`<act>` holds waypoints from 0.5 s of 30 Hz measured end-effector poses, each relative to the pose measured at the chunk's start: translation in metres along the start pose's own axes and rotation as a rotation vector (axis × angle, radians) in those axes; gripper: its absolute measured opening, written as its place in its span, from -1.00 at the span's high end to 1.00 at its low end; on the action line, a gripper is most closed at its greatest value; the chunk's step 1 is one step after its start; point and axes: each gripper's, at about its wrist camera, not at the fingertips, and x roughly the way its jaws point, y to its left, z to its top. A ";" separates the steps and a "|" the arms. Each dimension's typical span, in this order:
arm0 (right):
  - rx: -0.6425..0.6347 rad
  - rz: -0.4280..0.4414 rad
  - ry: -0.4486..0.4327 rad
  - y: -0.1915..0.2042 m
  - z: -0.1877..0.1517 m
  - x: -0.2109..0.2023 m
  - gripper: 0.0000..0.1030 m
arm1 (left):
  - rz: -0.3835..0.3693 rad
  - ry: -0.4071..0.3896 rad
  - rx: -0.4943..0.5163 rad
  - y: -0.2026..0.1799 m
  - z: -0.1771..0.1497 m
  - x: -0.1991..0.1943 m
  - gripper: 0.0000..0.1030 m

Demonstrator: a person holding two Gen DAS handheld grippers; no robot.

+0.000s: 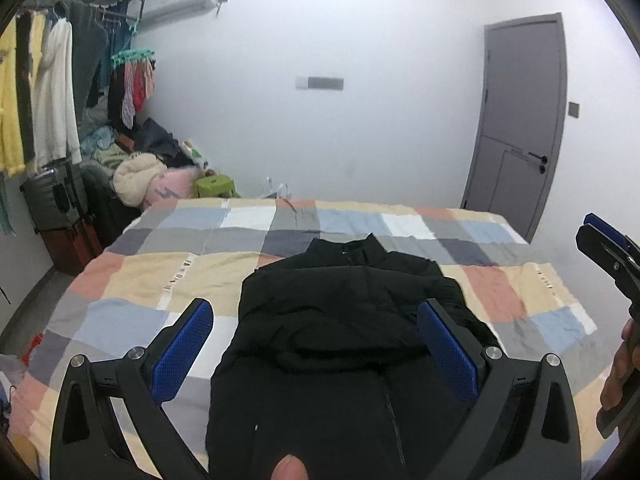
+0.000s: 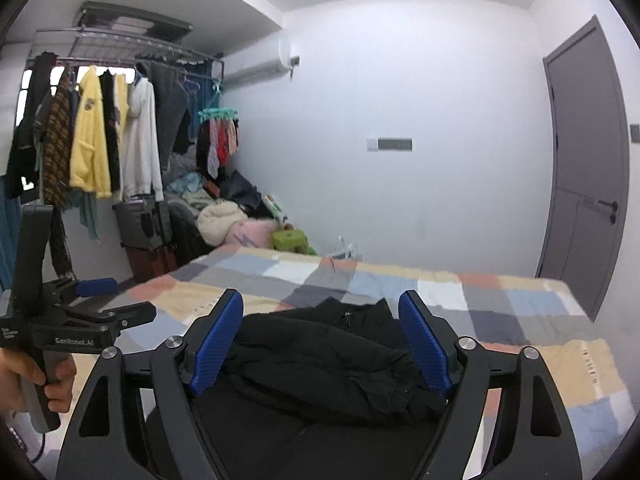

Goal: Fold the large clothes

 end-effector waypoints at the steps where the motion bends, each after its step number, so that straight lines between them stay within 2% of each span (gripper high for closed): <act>1: -0.003 -0.003 -0.007 0.003 0.001 -0.010 -0.58 | -0.004 -0.007 -0.002 -0.001 -0.003 -0.012 -0.98; 4: 0.004 -0.008 -0.012 0.010 -0.002 -0.040 -0.59 | -0.024 -0.010 -0.008 -0.002 -0.015 -0.051 -0.98; 8: 0.016 -0.020 0.004 0.012 -0.016 -0.063 -0.59 | -0.041 0.001 -0.038 0.010 -0.034 -0.084 -0.98; 11: 0.029 -0.028 0.012 0.011 -0.032 -0.081 -0.59 | -0.053 0.016 -0.073 0.025 -0.051 -0.099 -0.98; 15: 0.028 -0.068 0.054 0.007 -0.060 -0.096 -0.64 | -0.069 0.068 -0.126 0.049 -0.077 -0.099 -0.98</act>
